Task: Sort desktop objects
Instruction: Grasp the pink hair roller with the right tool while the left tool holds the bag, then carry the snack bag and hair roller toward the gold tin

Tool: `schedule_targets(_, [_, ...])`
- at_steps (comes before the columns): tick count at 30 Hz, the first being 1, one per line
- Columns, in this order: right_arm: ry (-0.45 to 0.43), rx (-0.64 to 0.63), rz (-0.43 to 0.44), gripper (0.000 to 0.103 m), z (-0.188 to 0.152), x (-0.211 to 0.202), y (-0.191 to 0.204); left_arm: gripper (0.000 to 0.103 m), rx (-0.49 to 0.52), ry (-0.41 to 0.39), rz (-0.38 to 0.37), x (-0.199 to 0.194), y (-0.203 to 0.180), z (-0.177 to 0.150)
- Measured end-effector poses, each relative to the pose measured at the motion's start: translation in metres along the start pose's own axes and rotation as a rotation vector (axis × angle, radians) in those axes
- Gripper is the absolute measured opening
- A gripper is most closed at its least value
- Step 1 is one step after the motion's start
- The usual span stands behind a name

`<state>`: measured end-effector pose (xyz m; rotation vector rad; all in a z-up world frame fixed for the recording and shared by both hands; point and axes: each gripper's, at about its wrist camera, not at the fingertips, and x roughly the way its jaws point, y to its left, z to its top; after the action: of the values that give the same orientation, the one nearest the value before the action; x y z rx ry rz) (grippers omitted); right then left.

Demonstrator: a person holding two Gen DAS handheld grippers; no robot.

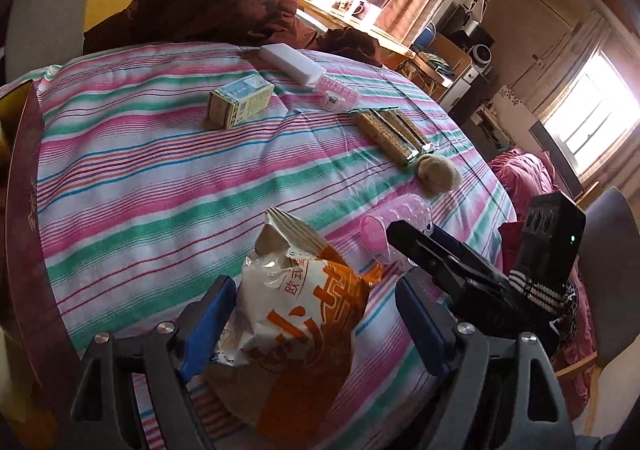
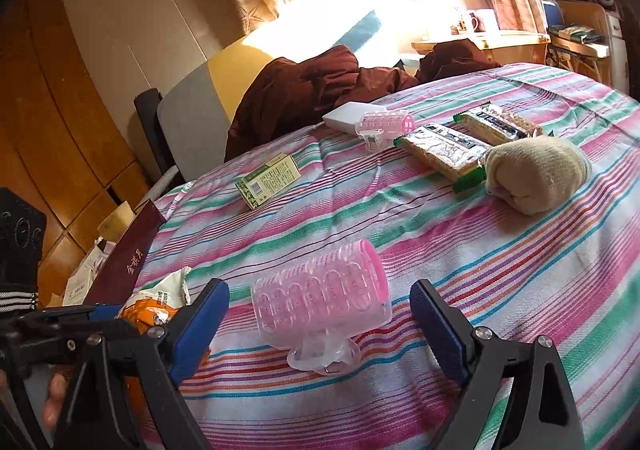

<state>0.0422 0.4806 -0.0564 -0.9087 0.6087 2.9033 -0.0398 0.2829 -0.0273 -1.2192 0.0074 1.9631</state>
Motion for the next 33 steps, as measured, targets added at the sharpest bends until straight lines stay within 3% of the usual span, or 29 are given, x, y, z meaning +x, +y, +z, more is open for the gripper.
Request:
schedule_targets(8, [0.048,-0.189,-0.099,0.093,0.009,-0.001,0.022,0.085,0.143,-0.049,0.053,-0.011,-0.008,-0.032])
schedule_targets(14, [0.079,-0.238,-0.171,0.091,0.007,0.007,0.03,0.085,0.176,-0.088,0.079,-0.015,-0.003,-0.034])
schedule_targets(18, [0.102,-0.273,-0.205,0.083,0.006,0.013,0.036,0.086,0.192,-0.103,0.098,-0.013,-0.002,-0.029])
schedule_targets(20, [0.111,-0.295,-0.224,0.08,0.005,0.015,0.039,0.085,0.189,-0.106,0.097,-0.01,-0.001,-0.027])
schedule_targets(23, [0.108,-0.31,-0.25,0.066,0.004,0.017,0.04,0.086,0.176,-0.102,0.086,-0.006,0.0,-0.026])
schedule_targets(33, [0.071,-0.291,-0.258,0.066,0.001,0.016,0.036,0.085,0.072,-0.093,0.037,0.007,0.015,-0.025])
